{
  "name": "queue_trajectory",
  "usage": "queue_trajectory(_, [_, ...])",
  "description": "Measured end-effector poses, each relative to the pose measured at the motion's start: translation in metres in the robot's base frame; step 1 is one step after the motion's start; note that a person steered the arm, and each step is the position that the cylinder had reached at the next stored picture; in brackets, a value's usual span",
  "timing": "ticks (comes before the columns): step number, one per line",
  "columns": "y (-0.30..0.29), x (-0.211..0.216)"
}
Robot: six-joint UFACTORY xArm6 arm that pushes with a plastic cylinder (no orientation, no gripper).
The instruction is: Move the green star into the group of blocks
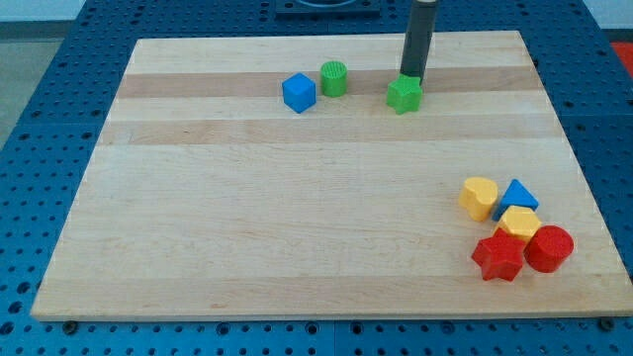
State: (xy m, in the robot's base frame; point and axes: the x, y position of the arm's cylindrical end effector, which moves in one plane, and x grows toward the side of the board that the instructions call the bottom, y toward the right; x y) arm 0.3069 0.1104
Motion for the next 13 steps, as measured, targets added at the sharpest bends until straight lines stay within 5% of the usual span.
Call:
queue_trajectory(5, [-0.069, 0.058])
queue_trajectory(10, [-0.01, 0.061])
queue_trajectory(13, [-0.008, 0.127])
